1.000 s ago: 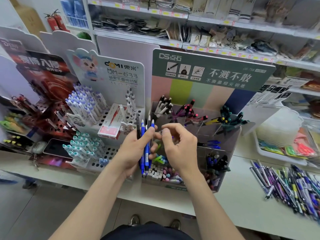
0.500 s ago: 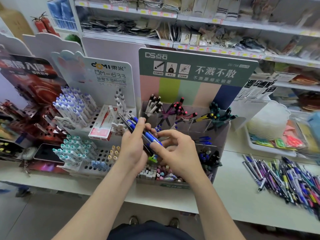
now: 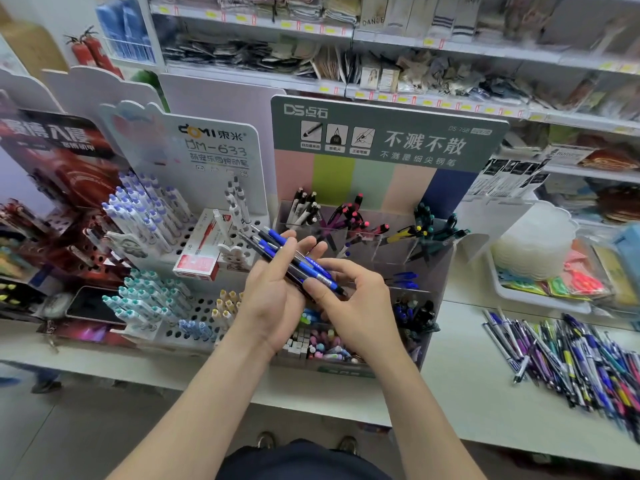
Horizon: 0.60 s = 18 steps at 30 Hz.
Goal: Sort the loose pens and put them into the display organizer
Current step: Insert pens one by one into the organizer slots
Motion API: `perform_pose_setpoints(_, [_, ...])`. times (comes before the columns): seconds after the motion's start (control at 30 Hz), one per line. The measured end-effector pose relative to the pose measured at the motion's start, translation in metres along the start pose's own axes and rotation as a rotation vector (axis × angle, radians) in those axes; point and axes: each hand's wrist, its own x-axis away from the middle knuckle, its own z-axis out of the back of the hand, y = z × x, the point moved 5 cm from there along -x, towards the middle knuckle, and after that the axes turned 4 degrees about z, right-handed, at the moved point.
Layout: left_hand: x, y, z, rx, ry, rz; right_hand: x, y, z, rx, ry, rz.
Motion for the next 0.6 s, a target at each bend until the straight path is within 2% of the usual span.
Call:
perform_pose_setpoints(0.17, [-0.001, -0.001, -0.001, -0.119, 0.039, -0.074, -0.001, 0.003, -0.006, -0.137, -0.068, -0.061])
perform_pose_setpoints(0.27, [-0.006, 0.002, 0.004, -0.068, 0.077, -0.069, 0.000, -0.003, 0.002, -0.294, 0.008, -0.105])
perform_pose_setpoints(0.37, [-0.009, 0.009, 0.005, 0.022, 0.095, -0.096, 0.000, -0.003, 0.008, -0.345, 0.068, -0.130])
perform_pose_setpoints(0.6, [-0.011, 0.008, 0.004, 0.087, 0.115, -0.123, 0.001, -0.005, 0.014, -0.487, 0.156, -0.082])
